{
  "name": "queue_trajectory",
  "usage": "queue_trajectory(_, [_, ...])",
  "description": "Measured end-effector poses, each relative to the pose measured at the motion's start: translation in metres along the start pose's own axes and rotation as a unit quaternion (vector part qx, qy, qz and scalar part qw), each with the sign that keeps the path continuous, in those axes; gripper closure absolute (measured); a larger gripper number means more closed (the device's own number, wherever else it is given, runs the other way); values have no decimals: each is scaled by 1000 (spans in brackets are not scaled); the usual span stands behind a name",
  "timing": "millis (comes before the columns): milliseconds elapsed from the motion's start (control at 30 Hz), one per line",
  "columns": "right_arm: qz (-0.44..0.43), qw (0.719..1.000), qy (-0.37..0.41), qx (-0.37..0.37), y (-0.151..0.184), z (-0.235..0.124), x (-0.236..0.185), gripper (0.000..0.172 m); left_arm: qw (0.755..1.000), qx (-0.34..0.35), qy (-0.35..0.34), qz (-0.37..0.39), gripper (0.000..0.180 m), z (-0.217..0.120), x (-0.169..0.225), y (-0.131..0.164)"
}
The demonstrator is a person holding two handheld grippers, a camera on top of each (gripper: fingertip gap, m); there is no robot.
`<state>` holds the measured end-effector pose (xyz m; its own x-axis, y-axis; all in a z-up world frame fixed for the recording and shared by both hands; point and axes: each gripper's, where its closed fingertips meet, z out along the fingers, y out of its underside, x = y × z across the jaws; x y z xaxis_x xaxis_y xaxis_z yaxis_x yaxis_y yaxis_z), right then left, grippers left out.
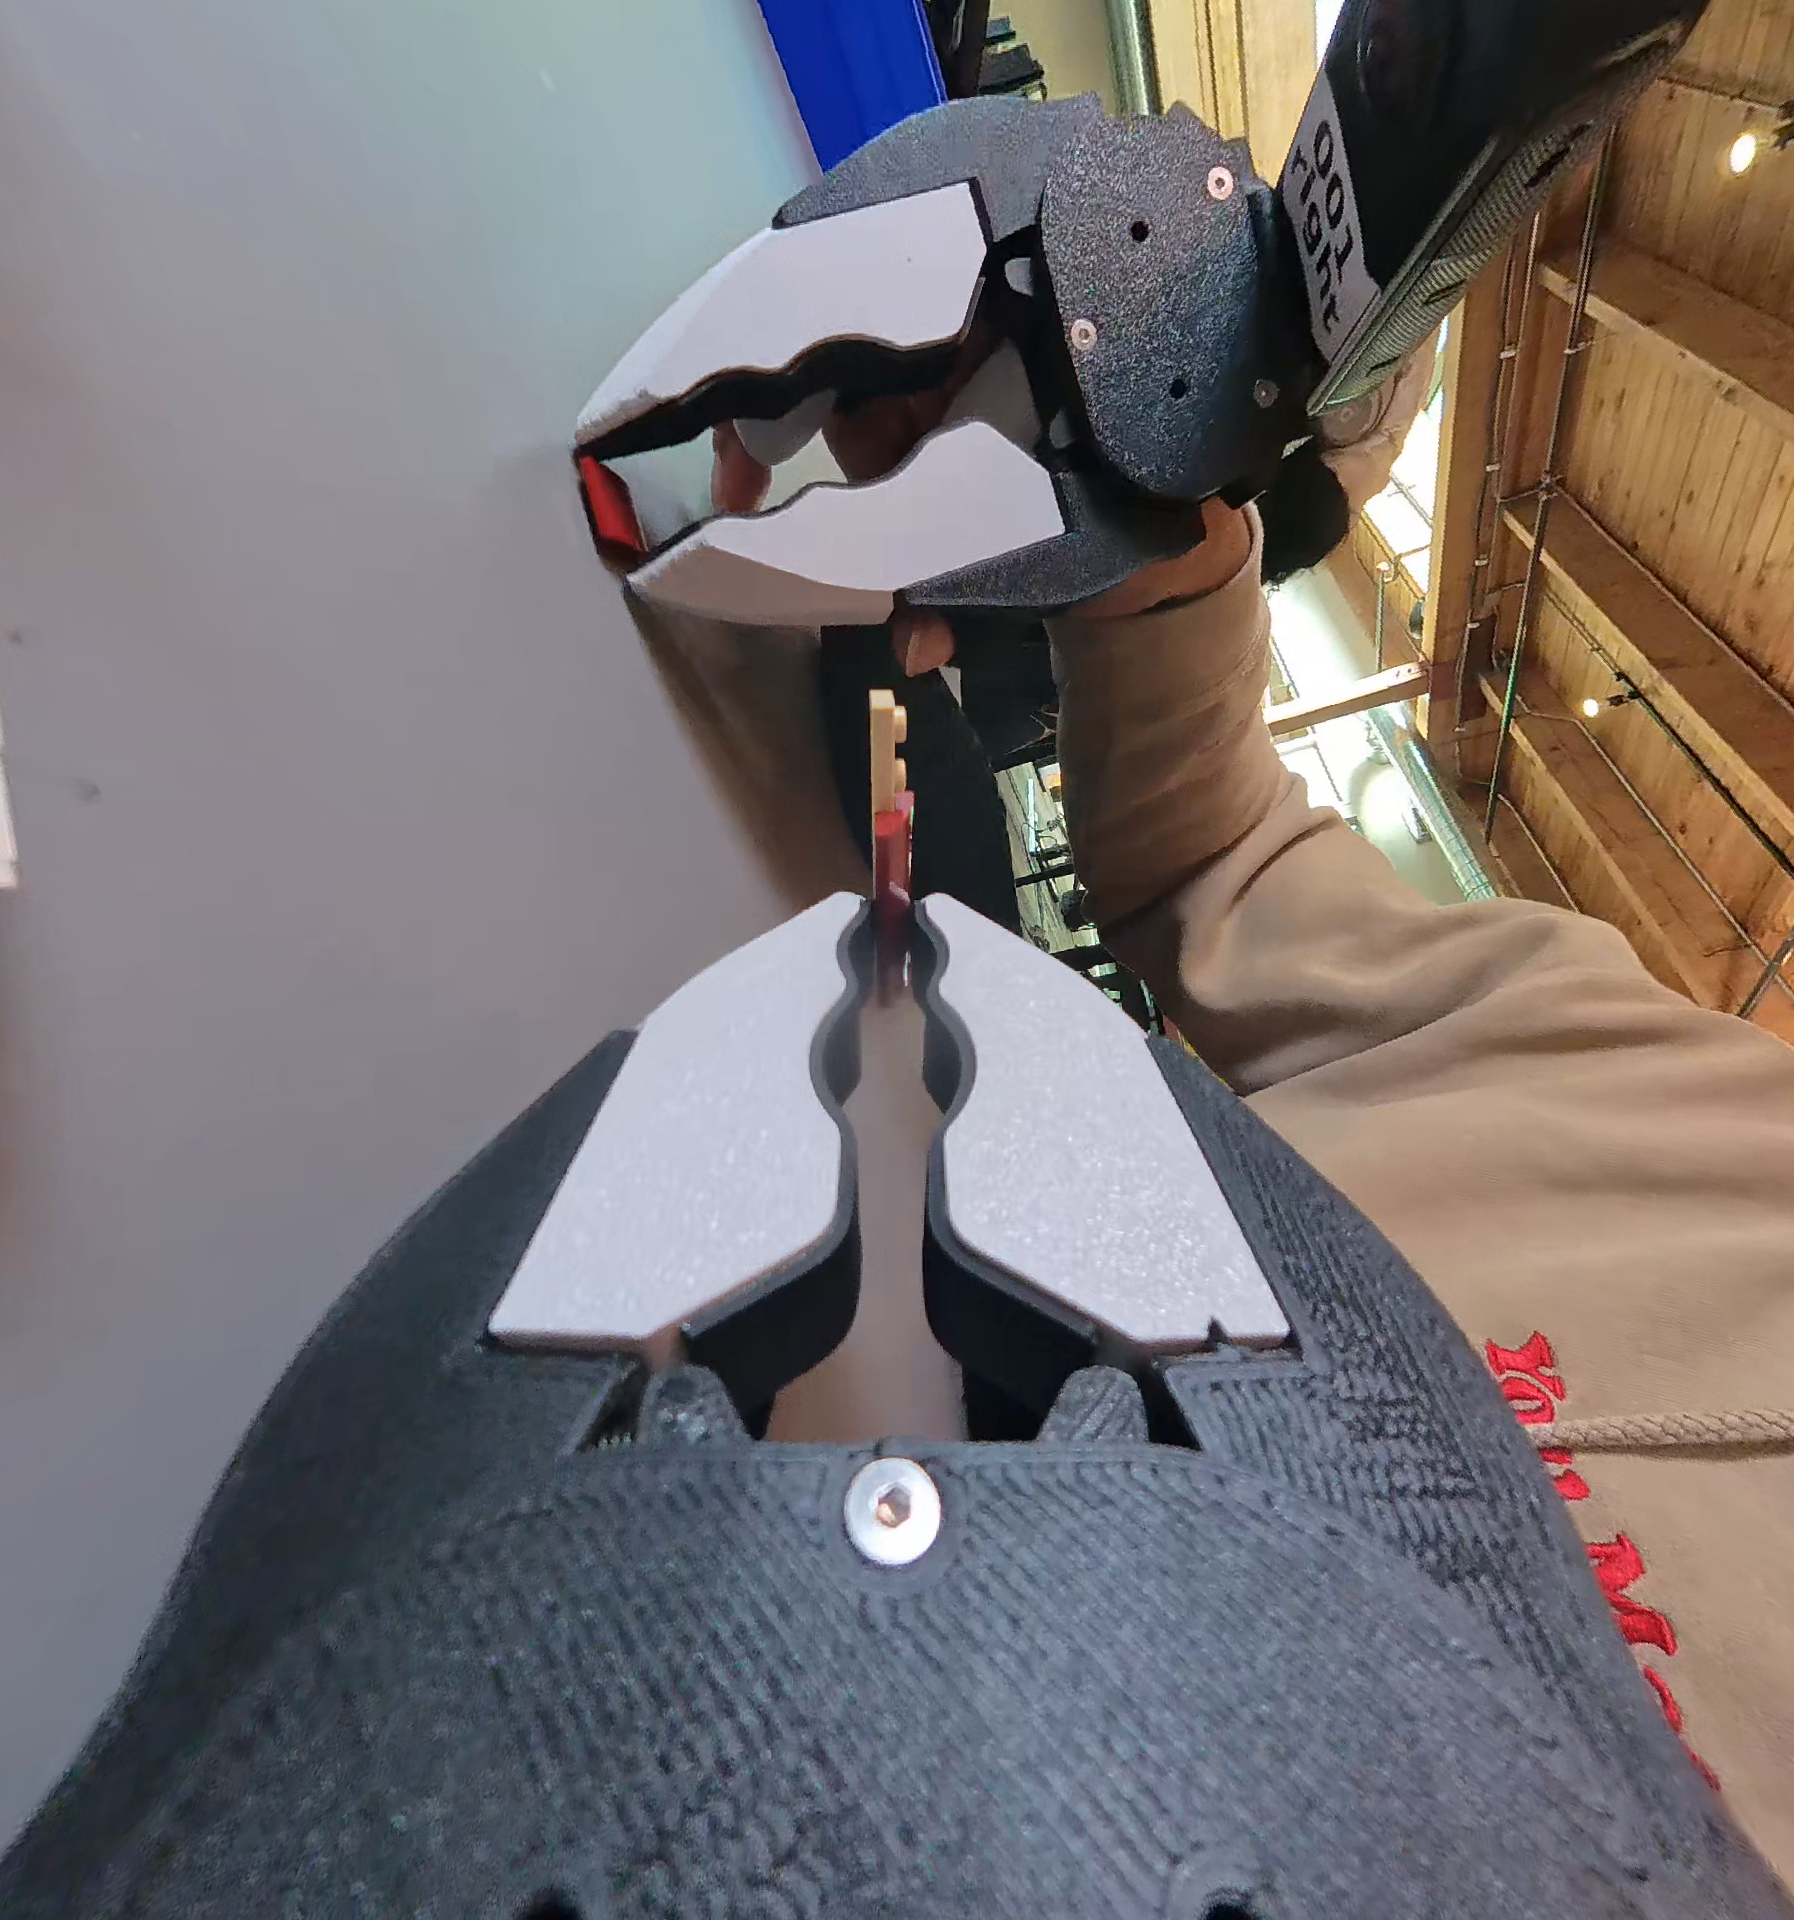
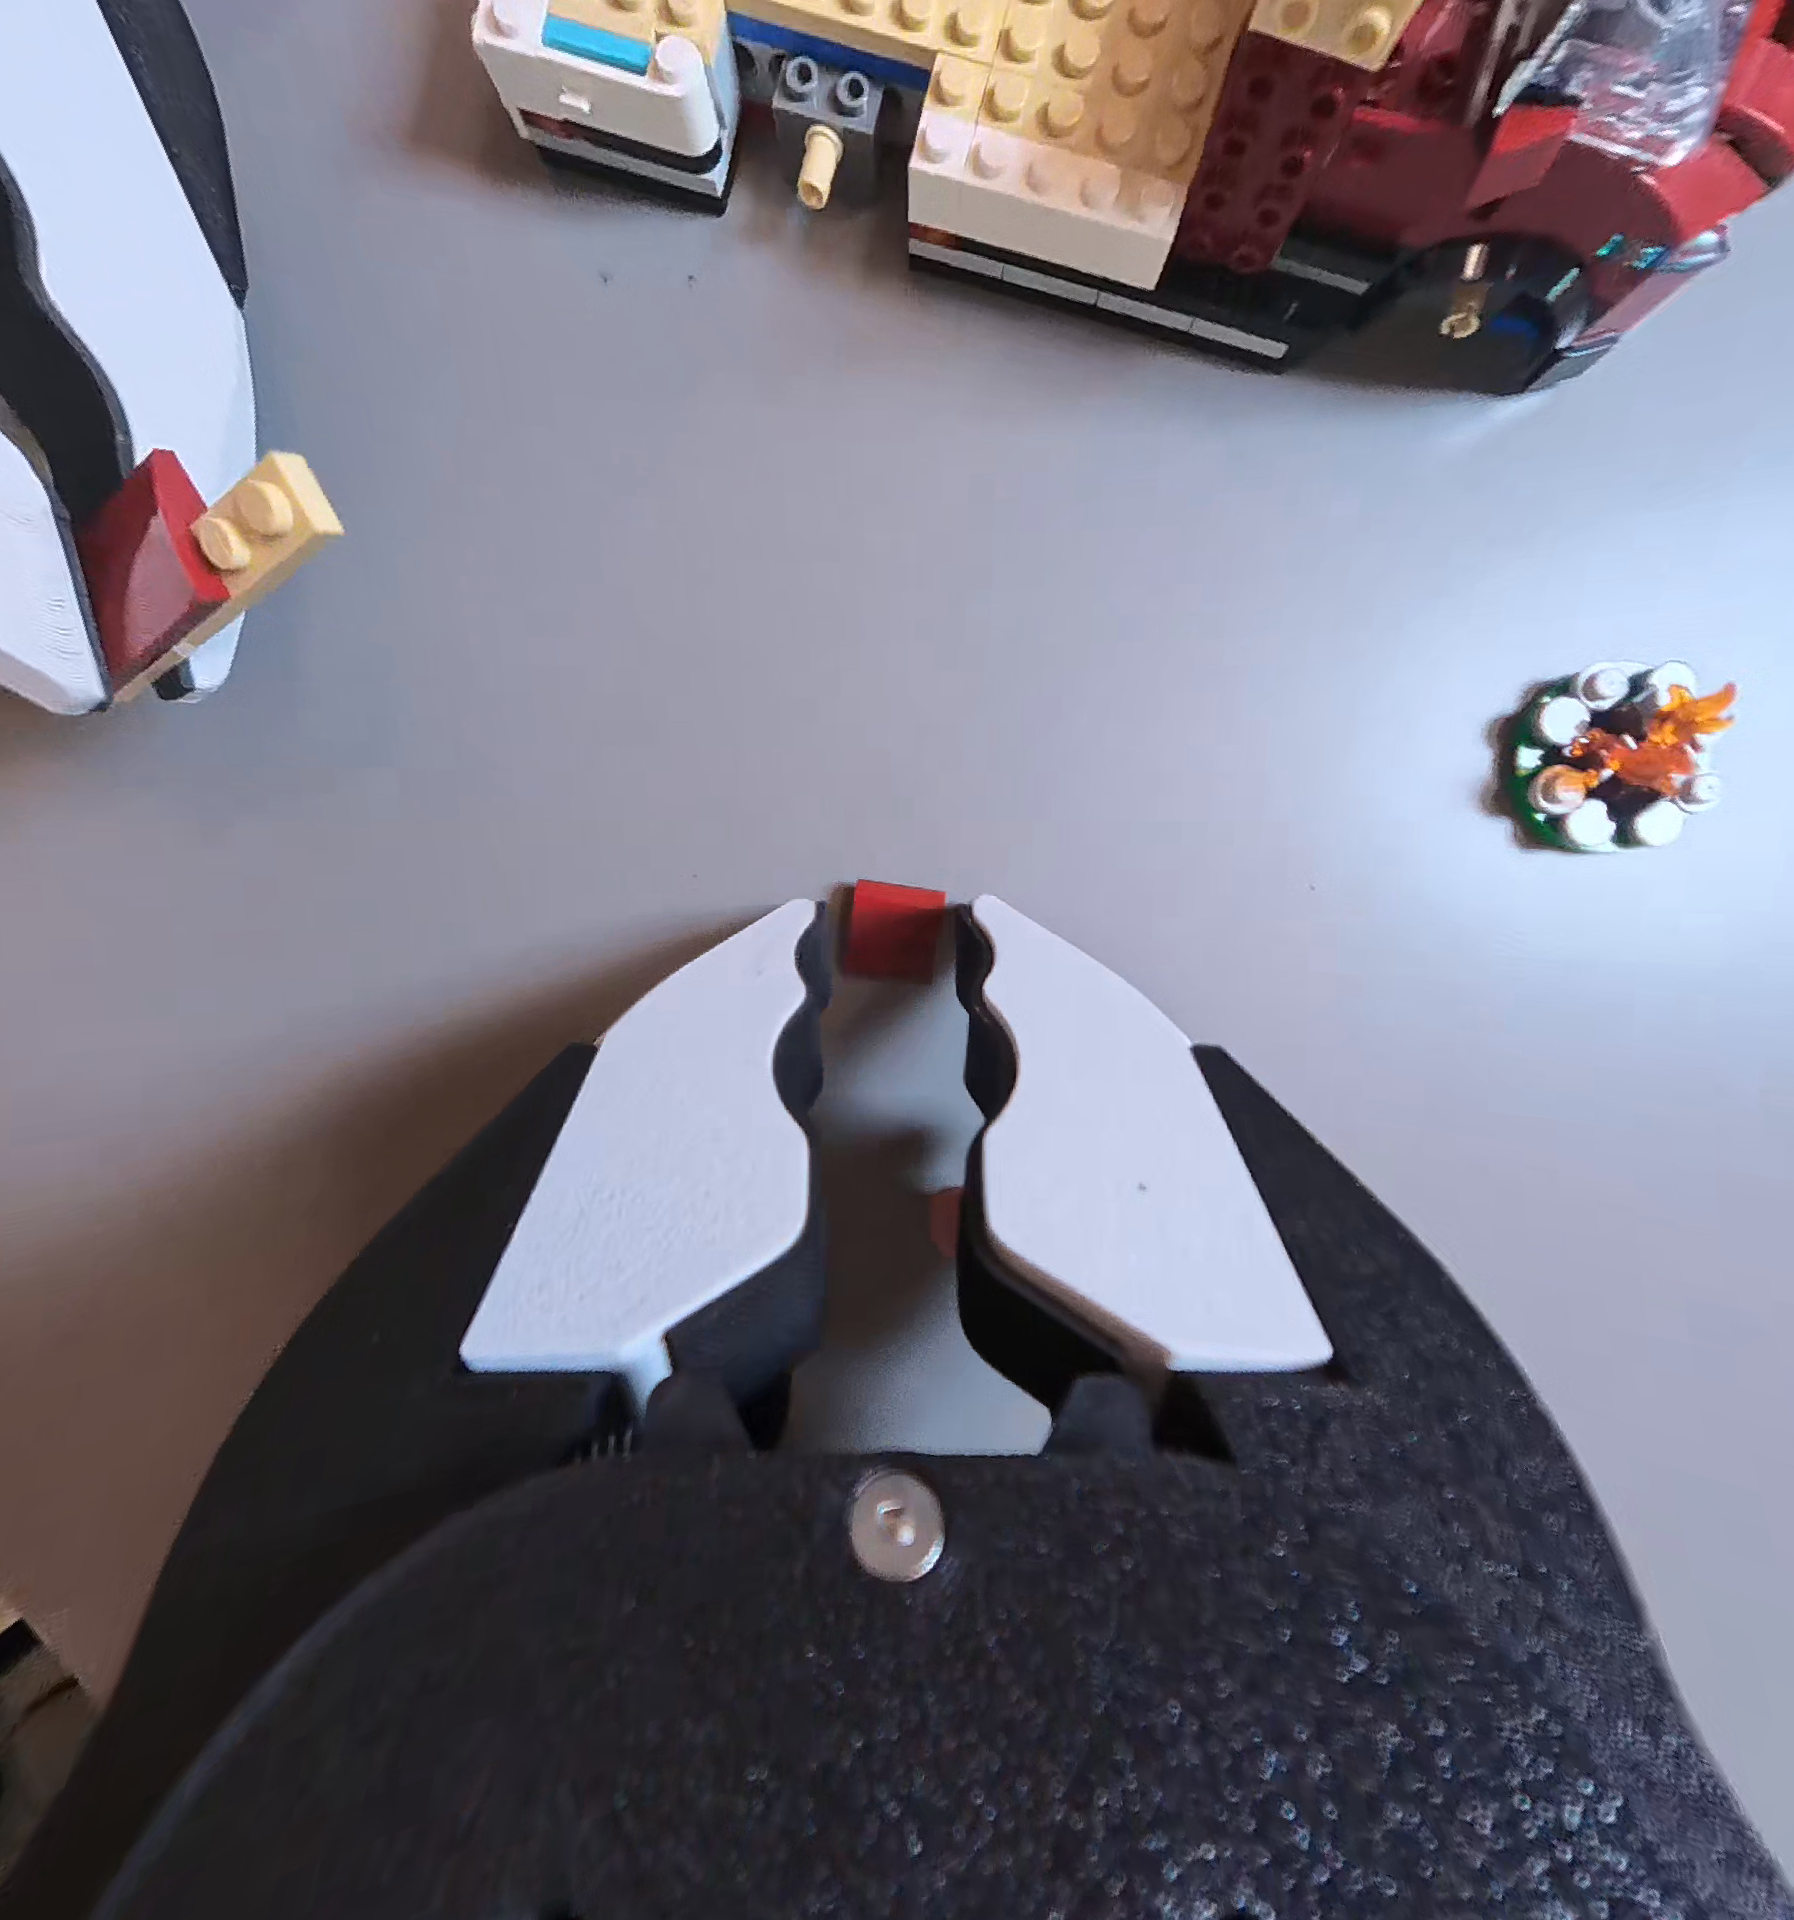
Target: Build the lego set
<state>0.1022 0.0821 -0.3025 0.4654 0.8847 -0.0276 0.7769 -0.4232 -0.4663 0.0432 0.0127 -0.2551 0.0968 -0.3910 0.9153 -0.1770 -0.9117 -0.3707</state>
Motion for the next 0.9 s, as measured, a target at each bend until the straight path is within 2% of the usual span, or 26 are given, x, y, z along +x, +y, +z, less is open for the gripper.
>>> queue_trajectory(67, [-10, 1000, -1, -10, -1, 1, -2, 155, 1000, -1, -1, -2, 174, 0, -1, 1])
queue_trajectory(200, [-15, 1000, -6, -1, -6, 1, -8, 155, 1000, -2, -7, -4, 174, 0, -3, 1])
queue_trajectory(333, [-32, 994, -32, 95, -33, -15, -30, 155, 1000, 1, -13, -3, 174, 1, -4, 1])
queue_trajectory(467, [-109, 981, -21, 156, -63, -37, -63, 155, 1000, 2, -14, -3, 174, 1, -5, 1])
queue_trajectory(633, [-159, 981, 1, 114, -67, -29, -72, 155, 1000, 0, -10, 1, 174, 3, -1, 3])
queue_trajectory(900, [-163, 982, -1, 99, -69, -29, -73, 155, 1000, -1, -7, 4, 174, 2, 1, 4])
